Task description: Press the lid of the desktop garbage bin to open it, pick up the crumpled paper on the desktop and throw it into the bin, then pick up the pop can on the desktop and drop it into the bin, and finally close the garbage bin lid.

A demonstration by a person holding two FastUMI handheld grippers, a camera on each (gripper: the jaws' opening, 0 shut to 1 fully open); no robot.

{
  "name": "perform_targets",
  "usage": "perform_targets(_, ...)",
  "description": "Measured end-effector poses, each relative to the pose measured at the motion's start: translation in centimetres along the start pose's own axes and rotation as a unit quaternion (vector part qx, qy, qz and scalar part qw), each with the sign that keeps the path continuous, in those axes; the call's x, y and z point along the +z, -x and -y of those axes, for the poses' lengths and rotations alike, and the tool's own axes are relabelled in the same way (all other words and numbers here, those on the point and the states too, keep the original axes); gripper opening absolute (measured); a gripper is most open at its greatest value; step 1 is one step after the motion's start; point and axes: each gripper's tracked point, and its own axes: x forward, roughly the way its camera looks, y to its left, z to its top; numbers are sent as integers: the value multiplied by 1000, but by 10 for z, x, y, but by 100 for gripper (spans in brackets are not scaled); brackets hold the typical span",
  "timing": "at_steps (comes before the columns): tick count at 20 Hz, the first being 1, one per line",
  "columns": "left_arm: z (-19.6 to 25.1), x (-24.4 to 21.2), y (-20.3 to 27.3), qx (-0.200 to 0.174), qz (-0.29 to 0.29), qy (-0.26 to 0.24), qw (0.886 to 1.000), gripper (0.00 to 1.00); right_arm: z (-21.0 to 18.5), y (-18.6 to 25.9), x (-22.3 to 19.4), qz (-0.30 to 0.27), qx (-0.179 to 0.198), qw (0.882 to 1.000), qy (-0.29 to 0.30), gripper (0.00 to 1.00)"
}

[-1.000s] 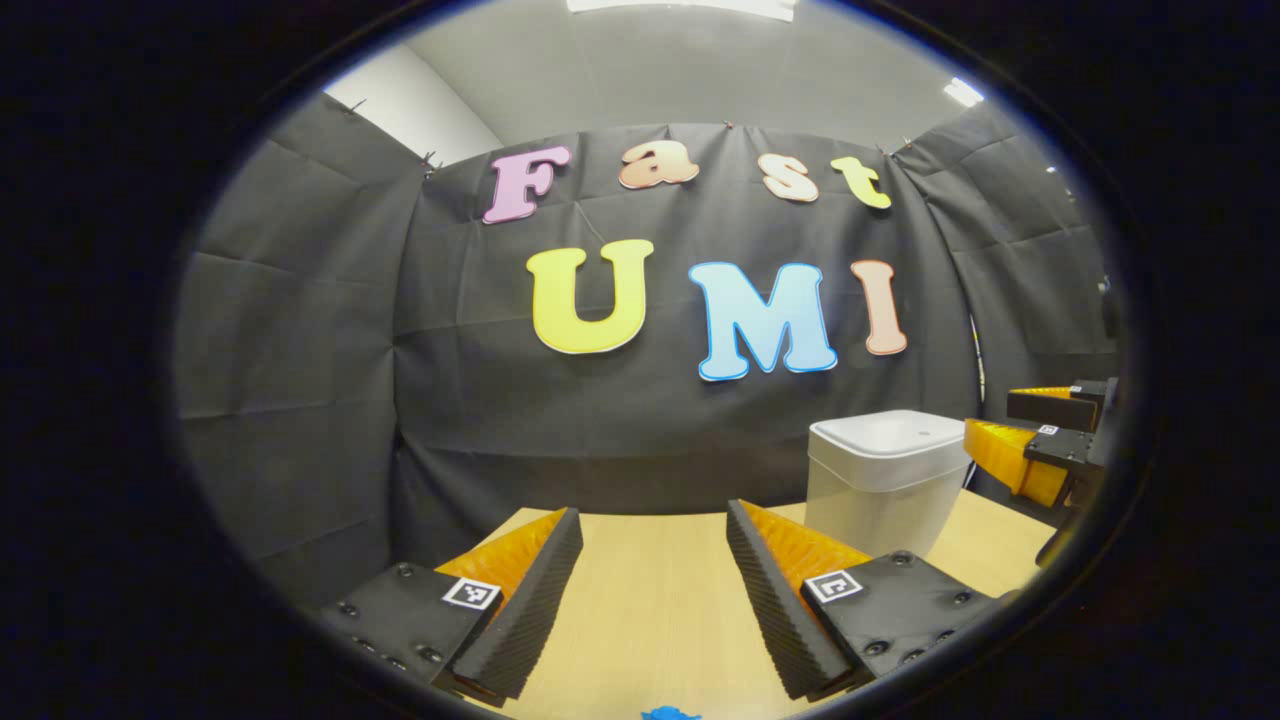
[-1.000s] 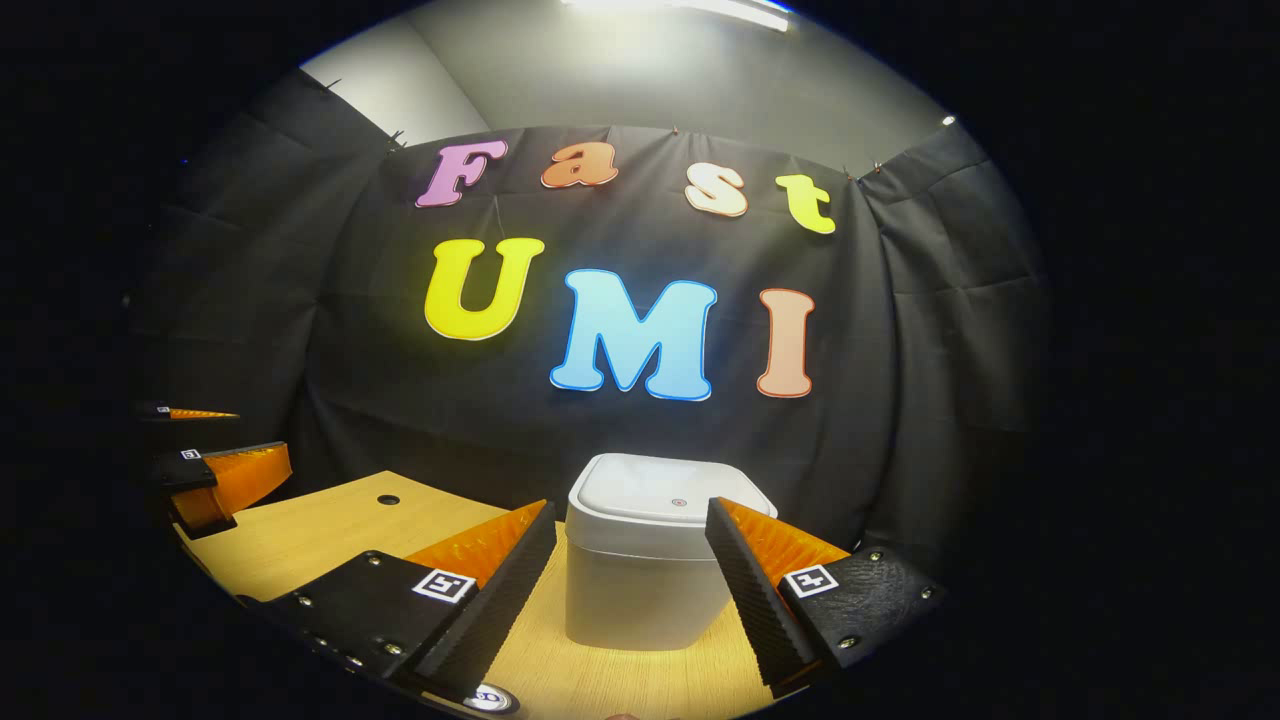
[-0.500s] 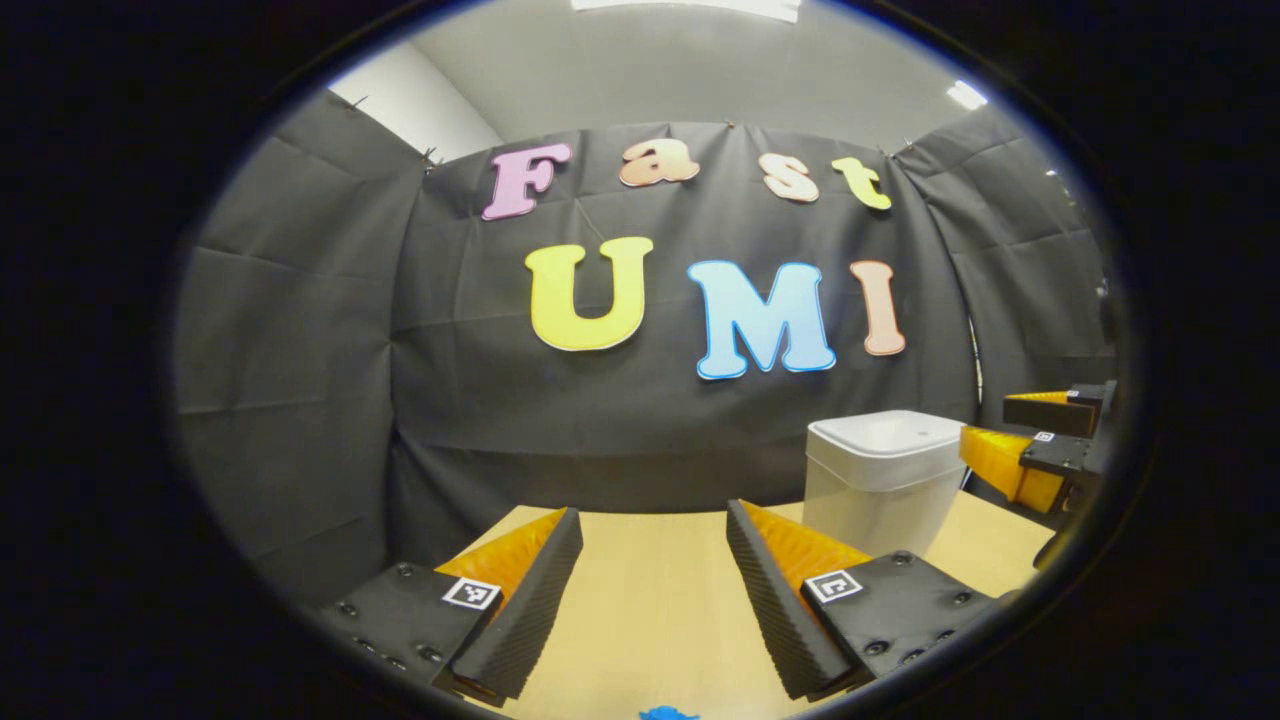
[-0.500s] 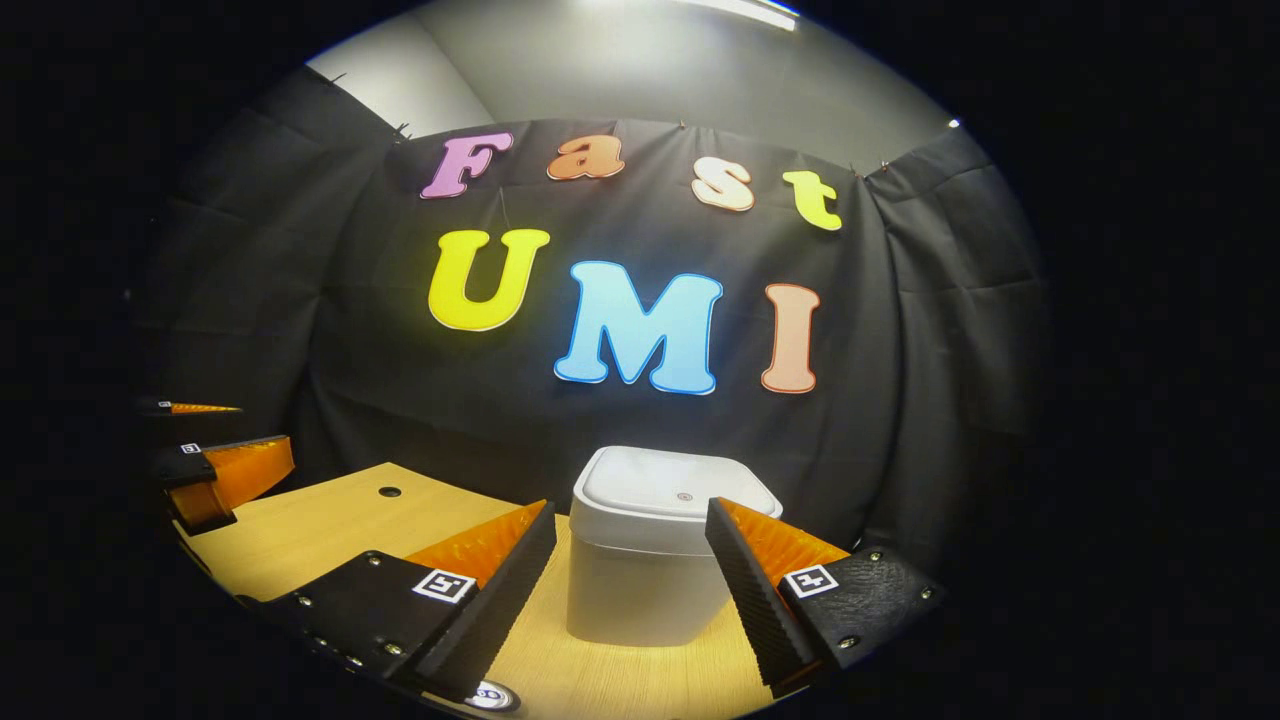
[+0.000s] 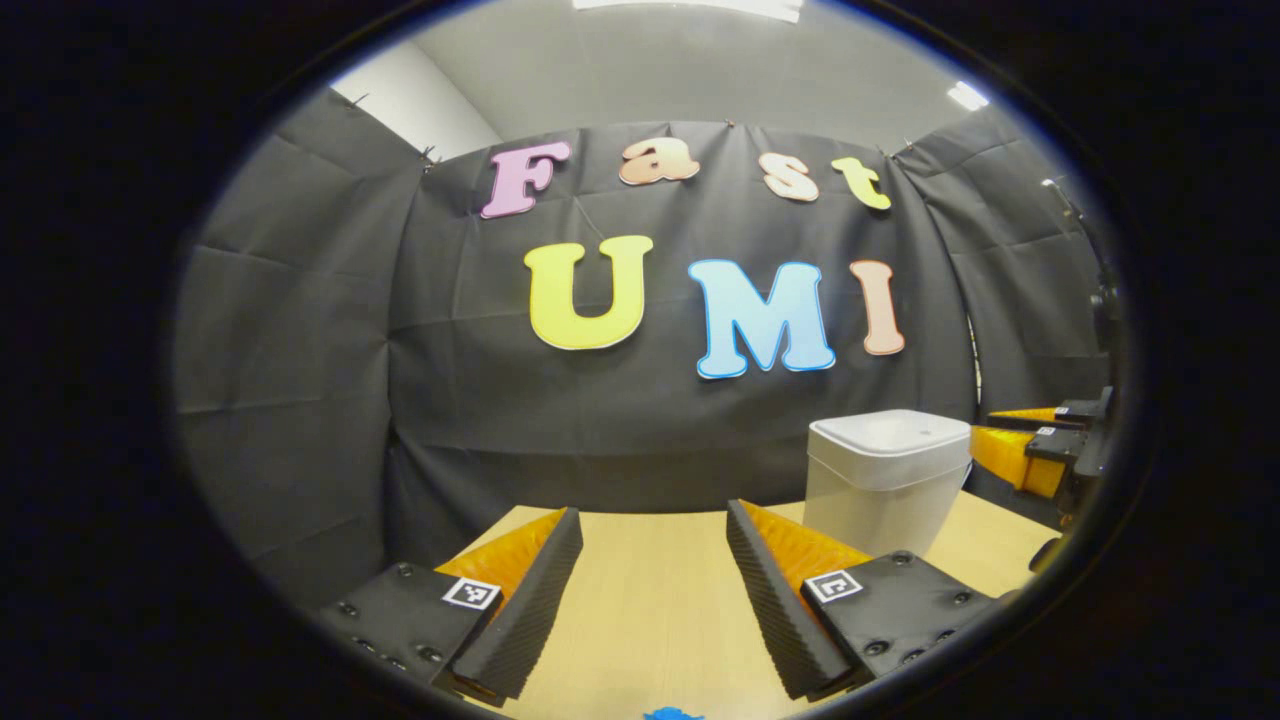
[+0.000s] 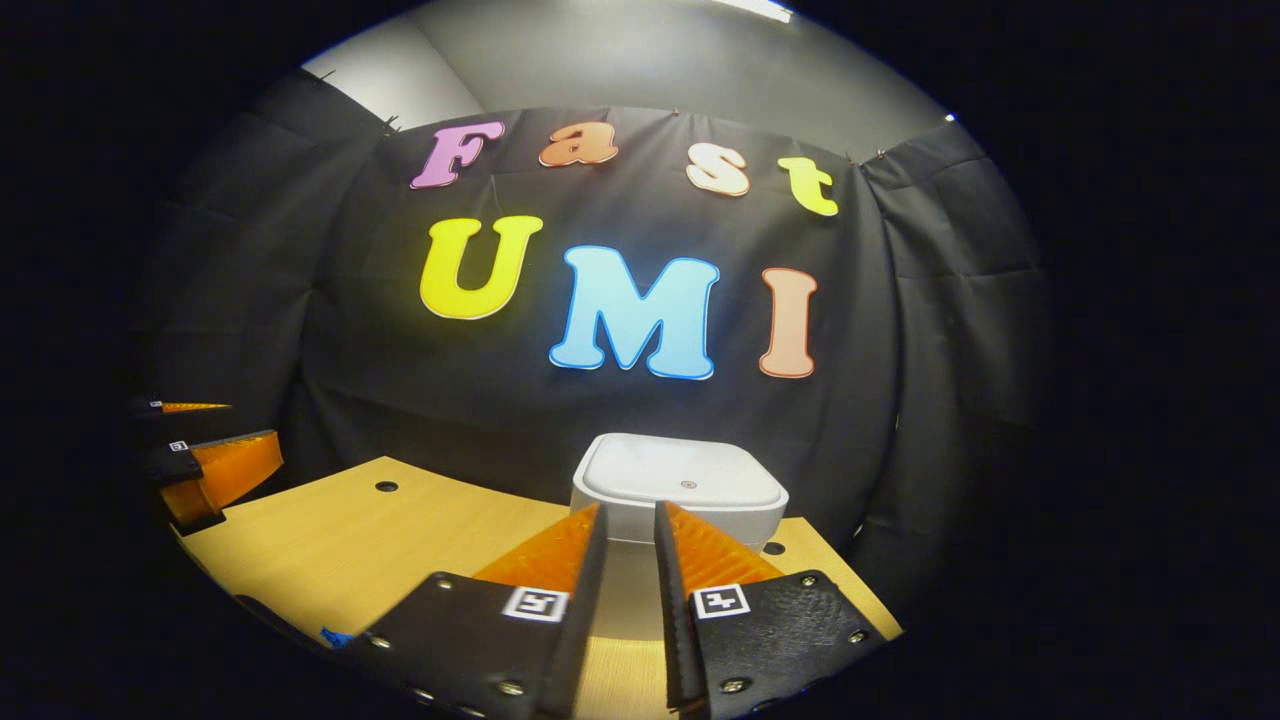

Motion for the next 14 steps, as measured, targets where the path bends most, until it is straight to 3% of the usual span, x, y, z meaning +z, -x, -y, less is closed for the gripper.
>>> perform_targets(2, 0, 1, -1, -1, 0, 0, 1000, 95, 0, -2, -4, -1, -2, 1000, -1, 24)
perform_targets(3, -1, 0, -3, -1, -1, 1, 1000, 95, 10, 8, -3, -2, -22, 1000, -1, 24)
perform_targets(4, -1, -1, -3, -2, -2, 1, 1000, 95, 8, -6, -1, 0, -15, 1000, -7, 0)
perform_targets(10, -5, -5, -5, 2, -7, 7, 1000, 95, 3, -9, -9, -12, -3, 1000, -5, 0)
perform_targets(14, -8, -6, -4, 4, -8, 7, 1000, 95, 16, -28, 3, 3, -17, 1000, -5, 0)
